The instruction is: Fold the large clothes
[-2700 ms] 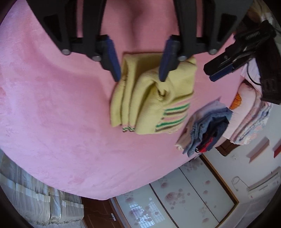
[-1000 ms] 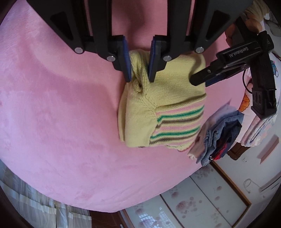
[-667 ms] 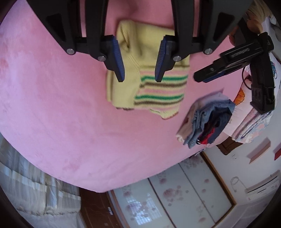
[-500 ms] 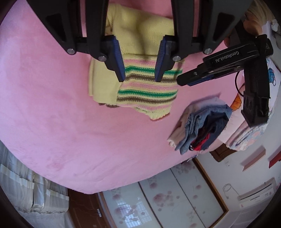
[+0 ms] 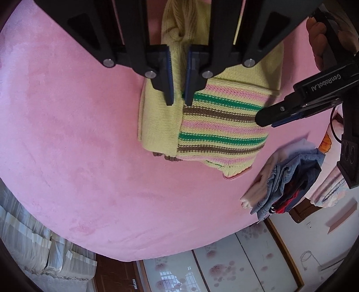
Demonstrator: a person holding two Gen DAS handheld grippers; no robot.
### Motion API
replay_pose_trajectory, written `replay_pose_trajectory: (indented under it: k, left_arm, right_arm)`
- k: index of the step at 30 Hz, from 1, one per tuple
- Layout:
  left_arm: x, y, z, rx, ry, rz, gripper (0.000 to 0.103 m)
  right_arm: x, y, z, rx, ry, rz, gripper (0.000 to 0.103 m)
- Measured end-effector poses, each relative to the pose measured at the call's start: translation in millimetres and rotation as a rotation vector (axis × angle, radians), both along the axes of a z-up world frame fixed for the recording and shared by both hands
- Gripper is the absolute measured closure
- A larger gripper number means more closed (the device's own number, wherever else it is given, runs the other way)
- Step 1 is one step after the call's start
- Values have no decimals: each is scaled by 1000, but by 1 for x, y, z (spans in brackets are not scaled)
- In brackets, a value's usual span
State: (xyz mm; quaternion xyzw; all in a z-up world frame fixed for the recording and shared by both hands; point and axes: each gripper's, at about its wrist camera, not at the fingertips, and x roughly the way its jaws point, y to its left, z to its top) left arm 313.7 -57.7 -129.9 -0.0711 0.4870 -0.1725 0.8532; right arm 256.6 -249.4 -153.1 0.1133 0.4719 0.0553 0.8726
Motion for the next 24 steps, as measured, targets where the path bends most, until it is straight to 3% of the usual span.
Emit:
replay_pose_trajectory:
  k: [7,12,13,15,18,22,24]
  left_arm:
    - [-18,3,20,32,-19,15,34]
    - [-38,7,39,23,-17,2,31]
    - [-41,8,42,28,-9,4,31]
    - [-48,10,47,41,-5,13,30]
    - [-57,14,56,54,-4,31,30]
    - [-66,20,63,10,11,15,29]
    - [-67,24,63,-28,30,13,21]
  right_arm:
    - [-13,0,17,16,-18,-14,91]
    - [-31,1,31,52,-18,-18,89]
    - [-36,1,35,56,-21,-21,86]
    - [-45,0,40,43,-32,-33,62]
    - [-57,0,54,14,-75,-37,45]
    - [-68,0,71,-35,-116,-20,34]
    - [-72,0,75,-68,-126,-22,28]
